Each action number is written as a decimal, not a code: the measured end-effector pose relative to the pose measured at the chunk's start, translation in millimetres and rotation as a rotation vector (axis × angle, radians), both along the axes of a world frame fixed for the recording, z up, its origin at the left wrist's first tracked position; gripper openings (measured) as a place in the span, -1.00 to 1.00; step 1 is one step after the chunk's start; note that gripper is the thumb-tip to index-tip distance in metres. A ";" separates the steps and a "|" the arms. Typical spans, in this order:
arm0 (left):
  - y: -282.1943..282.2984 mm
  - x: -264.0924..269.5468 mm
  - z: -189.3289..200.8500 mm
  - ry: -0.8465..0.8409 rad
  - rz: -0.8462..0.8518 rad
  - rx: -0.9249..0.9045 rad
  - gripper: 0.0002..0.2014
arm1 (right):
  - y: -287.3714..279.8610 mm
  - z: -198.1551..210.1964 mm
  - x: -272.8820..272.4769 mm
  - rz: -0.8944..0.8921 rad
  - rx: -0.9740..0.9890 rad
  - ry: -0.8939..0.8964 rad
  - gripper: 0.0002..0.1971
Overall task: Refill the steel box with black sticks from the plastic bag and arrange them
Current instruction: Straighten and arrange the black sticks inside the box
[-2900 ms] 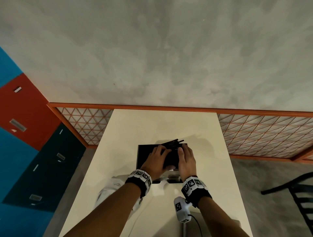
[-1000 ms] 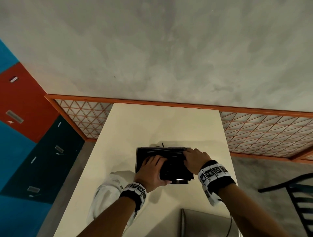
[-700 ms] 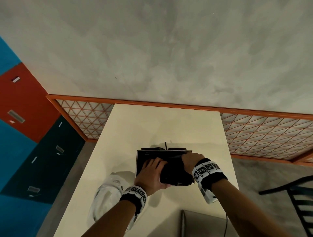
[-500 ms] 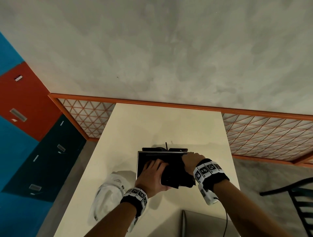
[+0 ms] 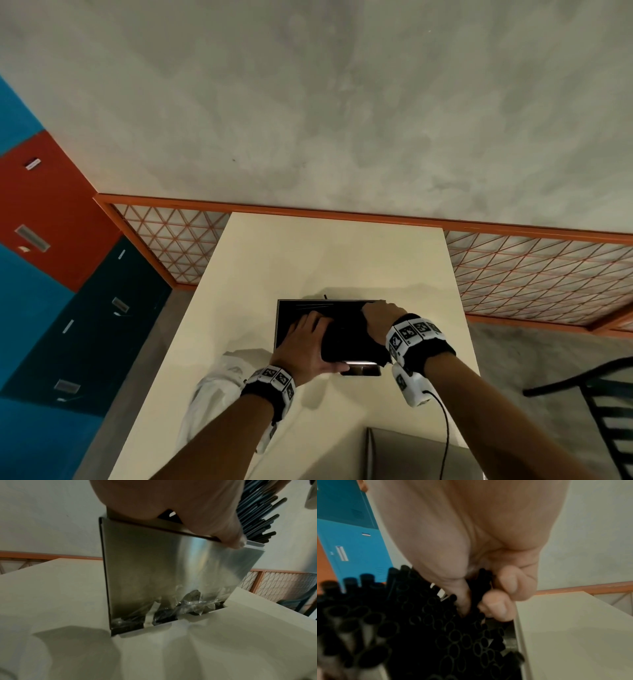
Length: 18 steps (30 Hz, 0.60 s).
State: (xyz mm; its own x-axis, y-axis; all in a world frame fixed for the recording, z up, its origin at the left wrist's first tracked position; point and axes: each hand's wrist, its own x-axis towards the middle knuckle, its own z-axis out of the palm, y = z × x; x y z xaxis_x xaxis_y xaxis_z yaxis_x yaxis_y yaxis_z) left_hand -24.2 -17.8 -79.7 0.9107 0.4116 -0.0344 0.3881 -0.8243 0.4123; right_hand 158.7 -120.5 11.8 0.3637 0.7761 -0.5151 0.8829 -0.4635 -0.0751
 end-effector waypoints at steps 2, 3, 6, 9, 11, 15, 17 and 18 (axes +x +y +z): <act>6.3 6.1 3.8 0.008 0.012 -0.023 -0.07 | 1.6 5.2 6.7 -0.001 0.025 -0.024 -0.84; 9.5 8.6 4.7 0.015 0.017 -0.032 -0.06 | 2.7 7.5 9.8 0.002 0.028 -0.036 -0.84; 16.7 15.9 6.1 -0.006 0.012 -0.020 -0.05 | 4.6 16.5 19.4 0.010 -0.001 -0.036 -0.82; 21.5 22.2 8.9 -0.050 0.040 0.004 -0.03 | 2.9 22.2 30.1 0.015 0.010 -0.012 -0.80; 23.2 25.2 10.1 -0.088 0.054 0.005 -0.01 | -0.9 24.4 35.9 0.020 0.036 0.001 -0.80; 23.4 26.5 12.4 -0.155 0.045 -0.032 0.16 | -11.6 26.8 48.2 0.027 0.110 0.023 -0.80; 24.3 27.3 15.0 -0.173 0.039 -0.054 0.22 | -16.1 28.5 54.5 0.029 0.137 0.040 -0.81; 25.2 28.3 16.1 -0.170 0.033 -0.066 0.24 | -17.7 29.1 56.9 0.031 0.145 0.052 -0.82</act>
